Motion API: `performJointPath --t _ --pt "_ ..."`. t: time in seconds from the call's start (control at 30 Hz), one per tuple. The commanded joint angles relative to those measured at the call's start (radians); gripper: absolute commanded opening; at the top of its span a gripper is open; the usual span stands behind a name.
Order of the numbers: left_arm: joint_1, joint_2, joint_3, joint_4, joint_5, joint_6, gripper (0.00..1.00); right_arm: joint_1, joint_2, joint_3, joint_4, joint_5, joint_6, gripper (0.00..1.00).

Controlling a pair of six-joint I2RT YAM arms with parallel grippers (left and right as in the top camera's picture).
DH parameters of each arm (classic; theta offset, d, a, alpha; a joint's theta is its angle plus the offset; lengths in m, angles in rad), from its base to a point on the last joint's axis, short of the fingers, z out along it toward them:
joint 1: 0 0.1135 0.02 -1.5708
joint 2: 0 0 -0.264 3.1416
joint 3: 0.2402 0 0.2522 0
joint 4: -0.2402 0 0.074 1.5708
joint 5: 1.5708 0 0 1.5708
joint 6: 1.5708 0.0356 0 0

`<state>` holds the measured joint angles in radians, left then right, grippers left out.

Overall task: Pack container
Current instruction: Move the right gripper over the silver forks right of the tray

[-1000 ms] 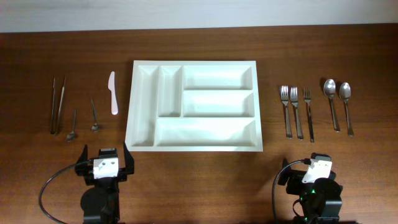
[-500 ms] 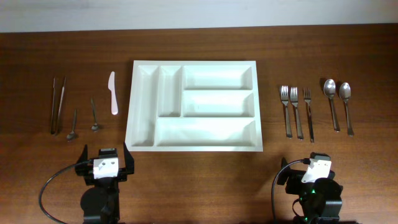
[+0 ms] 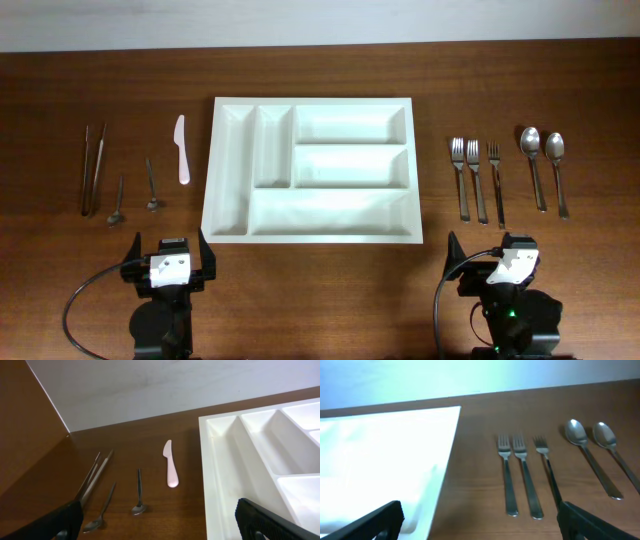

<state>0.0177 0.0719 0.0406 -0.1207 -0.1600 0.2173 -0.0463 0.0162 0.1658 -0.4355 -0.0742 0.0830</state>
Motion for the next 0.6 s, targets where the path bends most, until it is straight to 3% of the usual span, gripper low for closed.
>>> performJointPath --t 0.0,0.23,0.57 --pt "-0.005 -0.010 -0.008 0.005 0.010 0.008 0.99 0.006 0.056 0.047 -0.002 -0.036 -0.002 0.99" --pt "-0.005 -0.010 -0.008 0.005 0.010 0.008 0.99 0.006 0.387 0.322 -0.103 0.057 -0.114 0.99" --pt "-0.005 -0.010 -0.008 0.005 0.010 0.008 0.99 0.006 1.030 0.994 -0.605 0.078 -0.131 0.99"
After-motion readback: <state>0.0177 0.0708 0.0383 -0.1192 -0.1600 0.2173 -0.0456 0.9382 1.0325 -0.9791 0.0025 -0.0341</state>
